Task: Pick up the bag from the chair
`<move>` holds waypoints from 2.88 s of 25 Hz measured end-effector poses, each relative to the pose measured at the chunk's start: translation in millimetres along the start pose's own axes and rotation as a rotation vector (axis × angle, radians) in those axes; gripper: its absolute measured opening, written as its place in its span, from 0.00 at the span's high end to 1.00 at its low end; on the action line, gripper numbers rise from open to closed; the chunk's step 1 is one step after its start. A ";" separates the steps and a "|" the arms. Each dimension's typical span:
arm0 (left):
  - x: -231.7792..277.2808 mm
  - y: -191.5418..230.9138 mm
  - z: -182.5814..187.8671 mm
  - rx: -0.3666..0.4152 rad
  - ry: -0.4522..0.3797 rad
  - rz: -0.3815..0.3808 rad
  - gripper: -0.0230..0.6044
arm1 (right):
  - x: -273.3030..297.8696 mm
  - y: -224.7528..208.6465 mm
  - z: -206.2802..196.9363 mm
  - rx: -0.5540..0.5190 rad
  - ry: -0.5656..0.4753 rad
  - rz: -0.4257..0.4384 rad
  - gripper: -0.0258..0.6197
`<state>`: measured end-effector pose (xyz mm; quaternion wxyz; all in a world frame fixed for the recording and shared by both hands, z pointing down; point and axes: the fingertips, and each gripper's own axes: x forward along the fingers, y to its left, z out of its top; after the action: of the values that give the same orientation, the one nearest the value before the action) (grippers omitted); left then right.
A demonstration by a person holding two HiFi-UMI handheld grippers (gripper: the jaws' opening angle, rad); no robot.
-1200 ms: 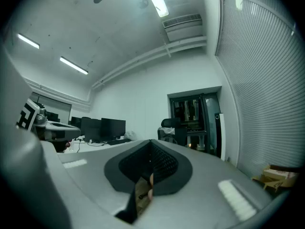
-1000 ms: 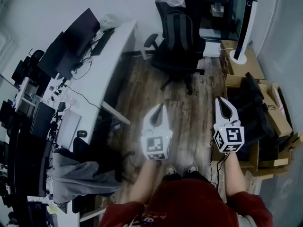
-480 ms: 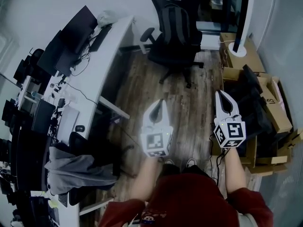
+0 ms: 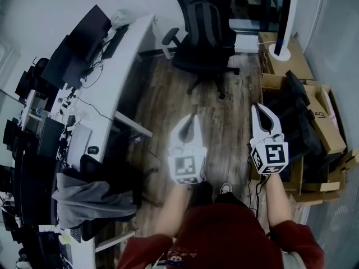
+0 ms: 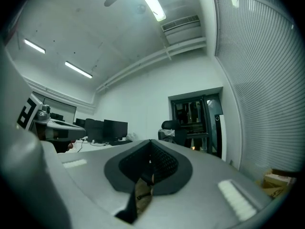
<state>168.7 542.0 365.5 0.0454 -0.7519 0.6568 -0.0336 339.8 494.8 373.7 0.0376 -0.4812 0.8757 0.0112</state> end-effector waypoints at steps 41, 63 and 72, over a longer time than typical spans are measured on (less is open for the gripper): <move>272.4 279.4 -77.1 -0.112 0.075 0.017 0.96 | 378.6 14.4 -61.8 0.048 0.126 0.001 0.96; 431.0 343.7 -86.8 -0.090 0.064 -0.078 0.96 | 525.5 -36.2 -72.4 0.046 0.102 -0.097 0.96; 551.5 350.2 -90.0 -0.063 0.085 -0.104 0.96 | 618.0 -103.6 -82.8 0.082 0.093 -0.125 0.96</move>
<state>-111.6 -53.2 410.5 -0.0081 -0.7841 0.6188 -0.0472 92.7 -85.8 410.5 0.0171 -0.5329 0.8446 -0.0493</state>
